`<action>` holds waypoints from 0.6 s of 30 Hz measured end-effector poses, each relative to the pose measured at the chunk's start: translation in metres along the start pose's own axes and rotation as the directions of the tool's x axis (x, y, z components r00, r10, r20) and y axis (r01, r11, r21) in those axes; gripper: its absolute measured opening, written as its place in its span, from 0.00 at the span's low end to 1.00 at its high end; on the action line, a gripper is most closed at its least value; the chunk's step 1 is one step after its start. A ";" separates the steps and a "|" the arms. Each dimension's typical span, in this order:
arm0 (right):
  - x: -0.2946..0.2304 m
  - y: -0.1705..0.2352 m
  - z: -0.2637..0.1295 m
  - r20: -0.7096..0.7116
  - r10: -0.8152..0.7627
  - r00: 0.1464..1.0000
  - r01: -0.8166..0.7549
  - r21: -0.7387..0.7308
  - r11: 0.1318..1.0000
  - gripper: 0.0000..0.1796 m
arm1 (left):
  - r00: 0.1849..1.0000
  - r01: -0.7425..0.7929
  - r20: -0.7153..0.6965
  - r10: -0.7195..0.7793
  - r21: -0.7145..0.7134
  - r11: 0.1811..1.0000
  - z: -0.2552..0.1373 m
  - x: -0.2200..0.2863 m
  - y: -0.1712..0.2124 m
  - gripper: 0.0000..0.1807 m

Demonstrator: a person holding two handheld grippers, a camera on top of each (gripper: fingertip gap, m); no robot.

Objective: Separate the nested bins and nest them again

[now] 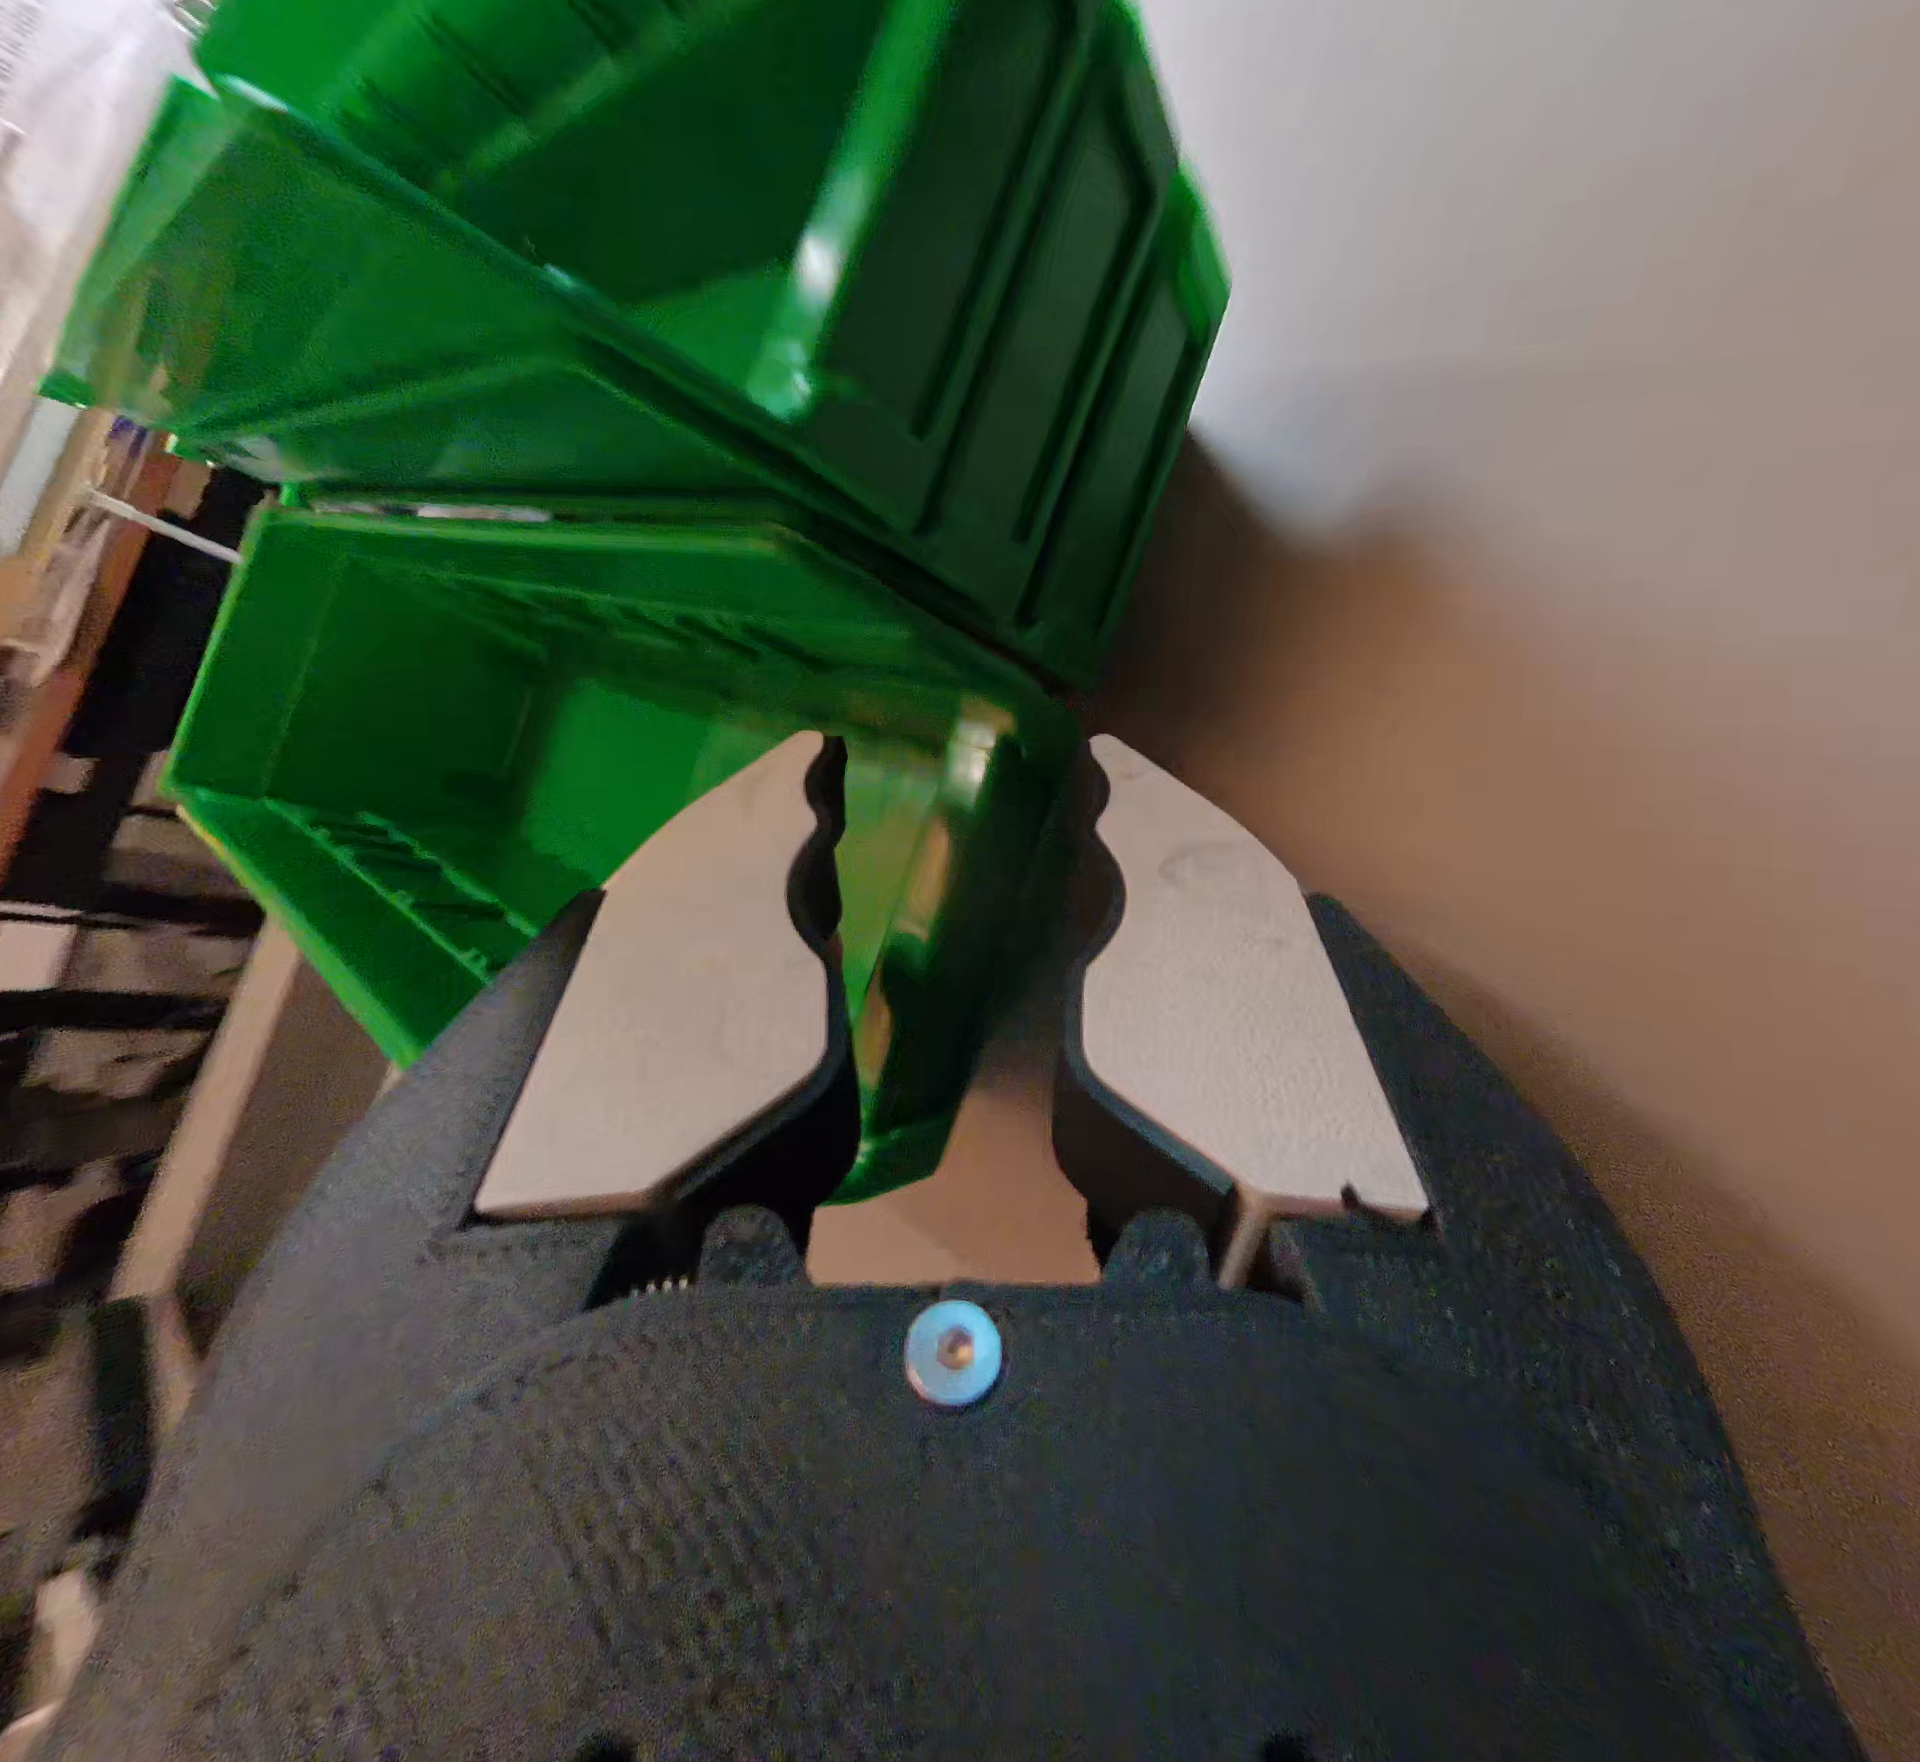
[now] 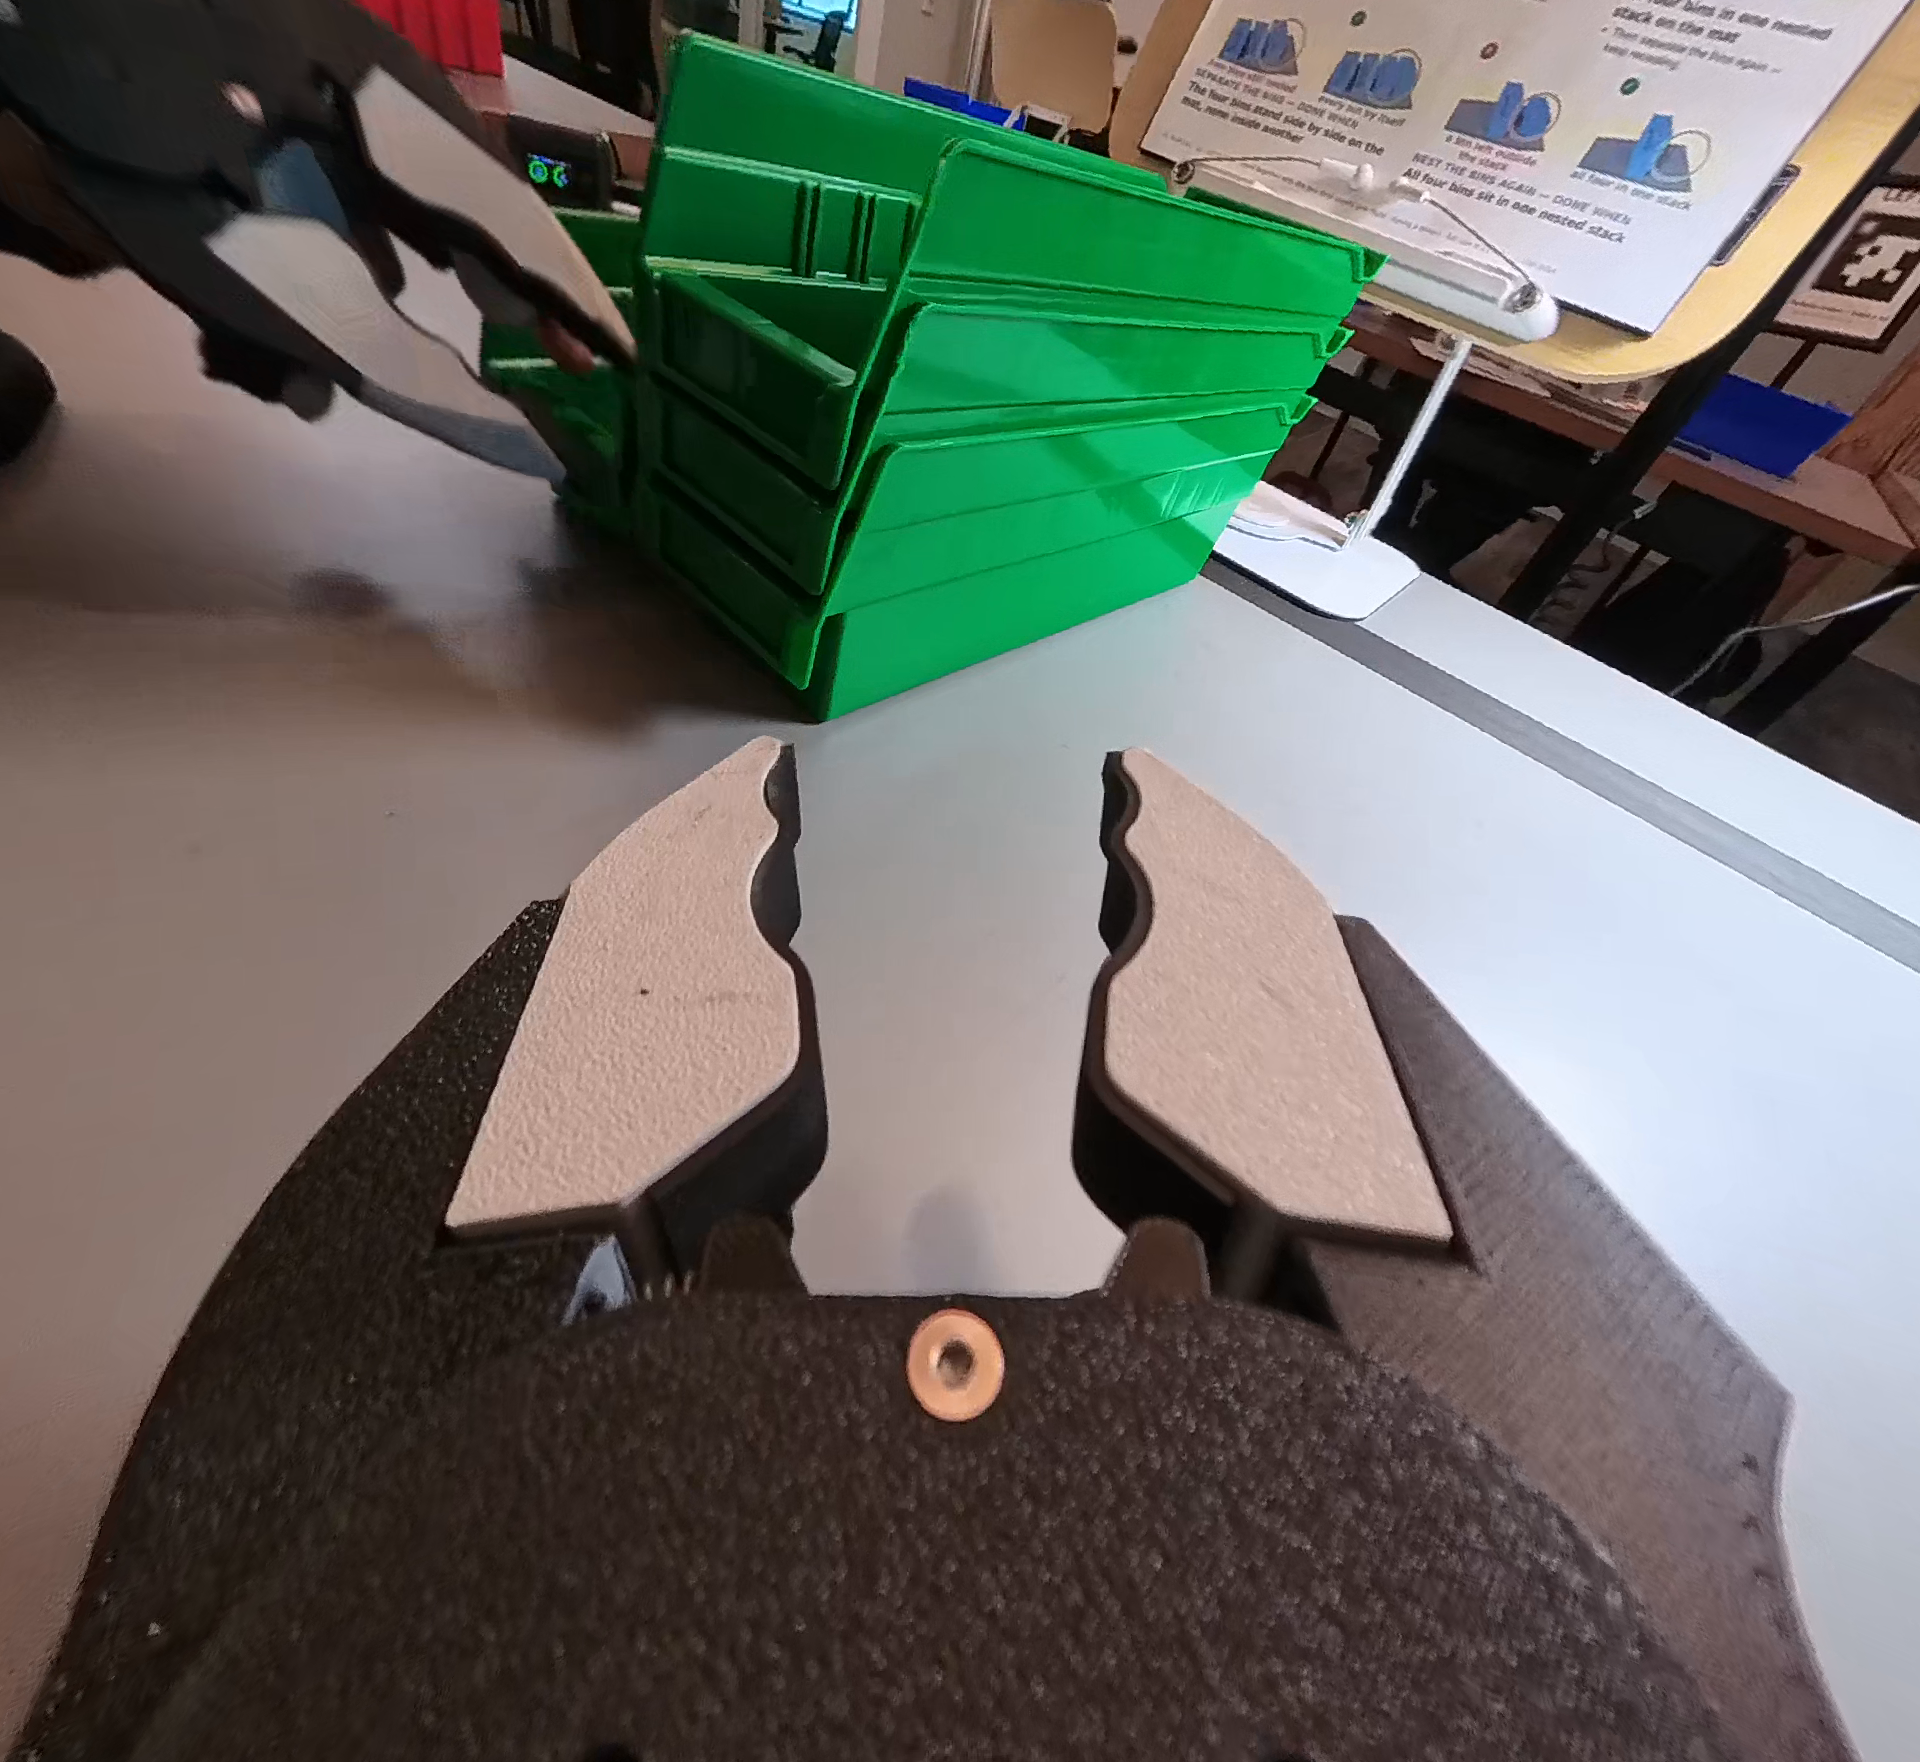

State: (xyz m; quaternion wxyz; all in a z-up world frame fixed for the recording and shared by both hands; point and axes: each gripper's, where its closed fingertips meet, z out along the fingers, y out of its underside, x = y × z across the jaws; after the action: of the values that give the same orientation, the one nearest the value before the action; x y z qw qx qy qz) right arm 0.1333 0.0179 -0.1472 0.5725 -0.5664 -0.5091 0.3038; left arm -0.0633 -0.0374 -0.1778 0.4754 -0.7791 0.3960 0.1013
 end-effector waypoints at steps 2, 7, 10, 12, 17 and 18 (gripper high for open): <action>-0.007 -0.005 0.003 0.038 -0.027 0.999 0.028 -0.025 0.999 0.29 | 0.992 0.126 -0.021 -0.124 0.123 0.984 -0.015 0.004 -0.019 0.24; -0.044 -0.052 0.025 0.189 -0.246 0.951 0.261 -0.063 0.963 0.26 | 0.929 0.368 -0.118 -0.350 0.218 0.904 -0.028 0.015 -0.031 0.24; -0.069 -0.076 0.050 0.295 -0.395 0.870 0.449 -0.144 0.882 0.26 | 0.906 0.423 -0.108 -0.409 0.230 0.876 -0.022 0.015 -0.025 0.24; -0.076 -0.084 0.072 0.351 -0.484 0.801 0.574 -0.221 0.789 0.26 | 0.900 0.436 -0.101 -0.424 0.228 0.871 -0.019 0.015 -0.022 0.24; -0.065 -0.064 0.125 0.495 -0.533 0.686 0.727 -0.452 0.517 0.27 | 0.888 0.460 -0.121 -0.443 0.235 0.856 -0.025 0.018 -0.018 0.22; -0.062 -0.054 0.131 0.520 -0.511 0.685 0.729 -0.489 0.480 0.27 | 0.889 0.457 -0.123 -0.440 0.240 0.856 -0.027 0.019 -0.018 0.22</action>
State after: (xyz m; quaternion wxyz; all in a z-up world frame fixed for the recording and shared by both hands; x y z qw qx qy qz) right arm -0.0193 -0.0042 -0.1307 0.3164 -0.4498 -0.8339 -0.0463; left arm -0.0442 -0.0654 -0.1616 0.5716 -0.7828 0.2285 -0.0906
